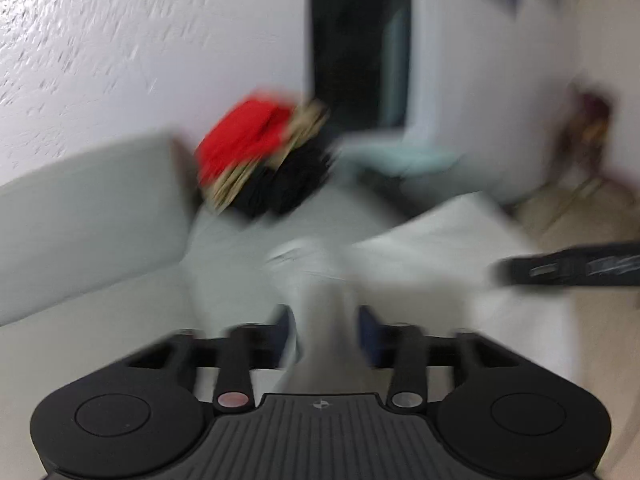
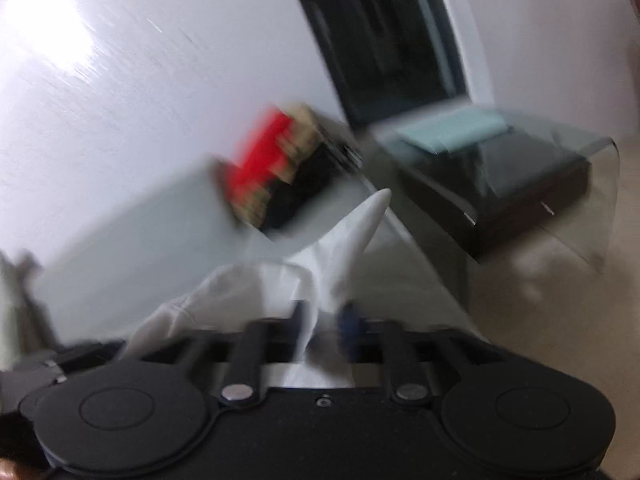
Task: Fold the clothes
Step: 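Carry the folded T-shirt with both tools toward the clothes stack, then lower the folded T-shirt onto the sofa and open both tools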
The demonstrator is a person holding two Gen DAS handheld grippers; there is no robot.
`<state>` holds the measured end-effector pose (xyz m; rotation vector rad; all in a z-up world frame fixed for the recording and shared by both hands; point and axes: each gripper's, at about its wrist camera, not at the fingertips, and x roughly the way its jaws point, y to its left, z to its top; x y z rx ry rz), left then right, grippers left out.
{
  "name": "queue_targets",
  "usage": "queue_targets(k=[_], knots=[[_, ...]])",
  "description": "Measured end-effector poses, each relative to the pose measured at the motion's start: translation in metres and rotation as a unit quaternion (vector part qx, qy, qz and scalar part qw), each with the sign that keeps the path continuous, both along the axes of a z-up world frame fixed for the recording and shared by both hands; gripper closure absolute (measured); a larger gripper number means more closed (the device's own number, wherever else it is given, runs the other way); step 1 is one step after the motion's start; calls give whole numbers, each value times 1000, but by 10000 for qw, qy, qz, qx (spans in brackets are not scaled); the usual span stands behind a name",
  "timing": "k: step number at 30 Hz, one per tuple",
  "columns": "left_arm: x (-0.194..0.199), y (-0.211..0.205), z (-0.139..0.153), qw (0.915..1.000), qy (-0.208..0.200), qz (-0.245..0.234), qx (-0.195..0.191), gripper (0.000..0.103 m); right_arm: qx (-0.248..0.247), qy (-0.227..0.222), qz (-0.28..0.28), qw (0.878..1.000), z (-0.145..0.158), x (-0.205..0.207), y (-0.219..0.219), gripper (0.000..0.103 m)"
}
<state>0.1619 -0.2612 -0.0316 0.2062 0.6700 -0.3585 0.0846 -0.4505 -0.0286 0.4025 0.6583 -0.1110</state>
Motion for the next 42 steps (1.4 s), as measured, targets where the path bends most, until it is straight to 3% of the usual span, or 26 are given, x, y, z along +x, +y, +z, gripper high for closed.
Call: queue_targets(k=[2, 4, 5, 7, 8, 9, 11, 13, 14, 17, 18, 23, 26, 28, 29, 30, 31, 34, 35, 38, 40, 42], knots=[[4, 18, -16, 9985, 390, 243, -289, 59, 265, 277, -229, 9990, -18, -2, -16, 51], [-4, 39, -24, 9958, 518, 371, -657, 49, 497, 119, -201, 9985, -27, -20, -30, 38], [-9, 50, -27, 9940, 560, 430, -833, 50, 523, 93, -212, 9984, -31, -28, -35, 30], [-16, 59, -31, 9918, 622, 542, -977, 51, 718, 70, -174, 9972, -41, -40, -44, 30], [-20, 60, -32, 9911, 657, 514, -1037, 54, 883, 59, -165, 9959, -46, -45, -47, 37], [-23, 59, -31, 9910, 660, 451, -1073, 54, 998, 26, -161, 9949, -50, -51, -49, 57], [-26, 48, -27, 9927, 586, 224, -1027, 54, 803, -102, -160, 9966, -51, -56, -44, 73], [-22, 34, -27, 9941, 554, -12, -928, 53, 569, -224, -147, 9980, -49, -55, -34, 73], [-24, 31, -28, 9941, 580, -94, -915, 53, 574, -258, -137, 9979, -49, -55, -33, 69], [-35, 32, -27, 9928, 669, -233, -966, 52, 1070, -130, 266, 9938, -63, -53, -37, 41], [-39, 34, -26, 9923, 693, -276, -990, 52, 1225, -86, 439, 9915, -69, -53, -39, 37], [-52, 41, -24, 9918, 729, -287, -1011, 51, 1209, -218, 1094, 9864, -96, -50, -48, 38], [-61, 47, -22, 9922, 707, -297, -987, 49, 2056, -230, 1318, 9695, -111, -42, -56, 51], [-65, 52, -22, 9930, 663, -264, -937, 49, 2676, -126, 1381, 9535, -122, -38, -62, 52], [-67, 55, -22, 9931, 672, -226, -938, 49, 2822, -97, 1225, 9515, -124, -40, -65, 64], [-68, 59, -22, 9929, 690, -181, -949, 49, 2977, -2, 997, 9494, -127, -42, -68, 89], [-68, 62, -23, 9925, 733, -134, -966, 49, 3260, 66, 788, 9421, -129, -45, -72, 95], [-68, 68, -25, 9906, 886, -31, -1046, 49, 4663, 132, 281, 8841, -135, -57, -82, 96], [-68, 69, -25, 9898, 937, -15, -1072, 49, 4765, 250, 102, 8788, -132, -61, -82, 94], [-69, 69, -28, 9896, 1023, -8, -1015, 49, 4466, 973, -492, 8881, -132, -65, -83, 72], [-72, 69, -28, 9912, 971, -57, -895, 49, 4101, 941, -468, 9060, -123, -70, -81, 73], [-75, 69, -28, 9935, 825, -80, -783, 49, 3581, 592, -431, 9308, -100, -81, -74, 70]])
